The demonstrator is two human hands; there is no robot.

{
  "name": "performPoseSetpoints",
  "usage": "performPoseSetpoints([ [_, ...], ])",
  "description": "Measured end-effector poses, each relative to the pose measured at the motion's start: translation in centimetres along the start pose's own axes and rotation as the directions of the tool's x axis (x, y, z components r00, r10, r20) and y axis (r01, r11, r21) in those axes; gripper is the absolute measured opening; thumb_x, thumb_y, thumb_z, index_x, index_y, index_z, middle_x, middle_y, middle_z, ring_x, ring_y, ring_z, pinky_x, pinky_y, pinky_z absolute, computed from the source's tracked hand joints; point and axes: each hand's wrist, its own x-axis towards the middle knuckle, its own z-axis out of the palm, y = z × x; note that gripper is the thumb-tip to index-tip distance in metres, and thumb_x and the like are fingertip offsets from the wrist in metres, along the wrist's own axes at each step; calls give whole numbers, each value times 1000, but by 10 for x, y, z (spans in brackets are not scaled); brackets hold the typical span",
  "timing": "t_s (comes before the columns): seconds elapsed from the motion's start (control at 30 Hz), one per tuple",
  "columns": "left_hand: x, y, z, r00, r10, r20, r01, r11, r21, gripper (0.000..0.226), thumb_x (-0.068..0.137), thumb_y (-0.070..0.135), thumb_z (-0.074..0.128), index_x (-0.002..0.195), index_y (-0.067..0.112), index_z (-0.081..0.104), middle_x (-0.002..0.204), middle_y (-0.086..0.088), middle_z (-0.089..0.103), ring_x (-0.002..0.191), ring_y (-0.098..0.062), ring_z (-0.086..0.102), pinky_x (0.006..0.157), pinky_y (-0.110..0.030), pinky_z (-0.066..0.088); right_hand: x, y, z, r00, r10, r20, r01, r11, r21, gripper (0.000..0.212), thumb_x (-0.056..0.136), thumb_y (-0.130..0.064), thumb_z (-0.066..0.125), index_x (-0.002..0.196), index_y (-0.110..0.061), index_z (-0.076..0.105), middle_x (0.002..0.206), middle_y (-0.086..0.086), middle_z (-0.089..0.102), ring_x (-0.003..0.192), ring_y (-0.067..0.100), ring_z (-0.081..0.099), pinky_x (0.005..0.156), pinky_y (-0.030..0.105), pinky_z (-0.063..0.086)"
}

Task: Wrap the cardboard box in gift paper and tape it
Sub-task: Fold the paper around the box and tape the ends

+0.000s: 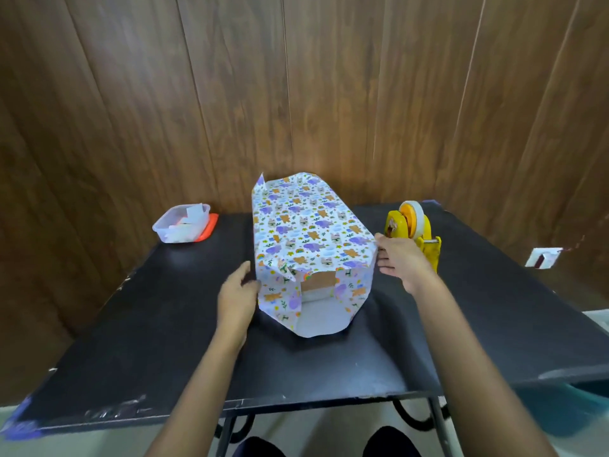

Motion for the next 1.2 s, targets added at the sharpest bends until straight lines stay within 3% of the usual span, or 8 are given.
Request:
performPoseSetpoints([
  [0.1,-17,23,8,942,25,-336,-50,996,-67,14,90,10,50,96,10,63,101,-8,64,80,-16,63,66,-29,54,-5,2,-5,993,-45,-105,43,999,-24,51,95,-42,48,95,6,65,78,13,64,68,22,58,68,38,53],
  [0.2,-25,47,20,979,-180,-91,154,959,-240,29,91,25,53,76,2,60,72,-15,65,60,-25,63,48,-24,51,-11,-3,-5,981,100,167,-100,995,-8,50,92,-47,51,91,2,62,78,15,67,66,22,65,58,28,51],
  [0.3,-23,54,30,946,-308,101,323,878,-352,29,93,26,53,81,1,60,68,-13,67,58,-26,68,60,-30,54,-5,1,-2,954,122,274,-158,981,115,33,93,-37,55,96,-4,58,86,14,67,72,24,67,65,32,54],
  [0.4,-17,55,36,933,-352,71,338,797,-501,14,93,14,53,88,2,59,71,-12,67,56,-23,66,61,-34,56,1,5,4,968,69,241,-129,961,245,12,94,-19,54,95,-7,57,82,9,64,69,21,60,66,32,50],
  [0.5,-7,49,38,926,-377,16,326,779,-536,8,91,6,54,86,3,59,83,-12,67,69,-23,66,61,-32,57,5,10,8,969,41,246,-109,957,270,12,93,-17,56,87,-7,58,84,8,65,70,20,60,61,31,49],
  [0.87,-14,16,48,980,-176,-94,105,856,-505,11,89,6,59,83,8,68,87,-5,72,80,-20,66,71,-31,54,6,35,9,964,-78,255,-4,952,305,6,91,-14,60,89,-13,66,70,-4,73,64,11,69,66,27,55],
  [1.07,-12,0,50,983,-179,-32,145,877,-458,8,88,9,62,90,8,54,72,-10,61,55,-16,64,71,-37,44,6,45,14,964,-107,244,36,960,278,5,87,-9,64,85,-11,67,74,1,73,62,10,70,64,24,57],
  [1.2,-8,-4,53,976,-182,-119,123,914,-386,25,86,9,65,68,7,48,74,-12,60,64,-18,61,71,-37,46,6,47,19,974,-160,162,111,955,274,6,86,-7,65,83,-11,68,77,0,72,60,6,68,58,18,56],
])
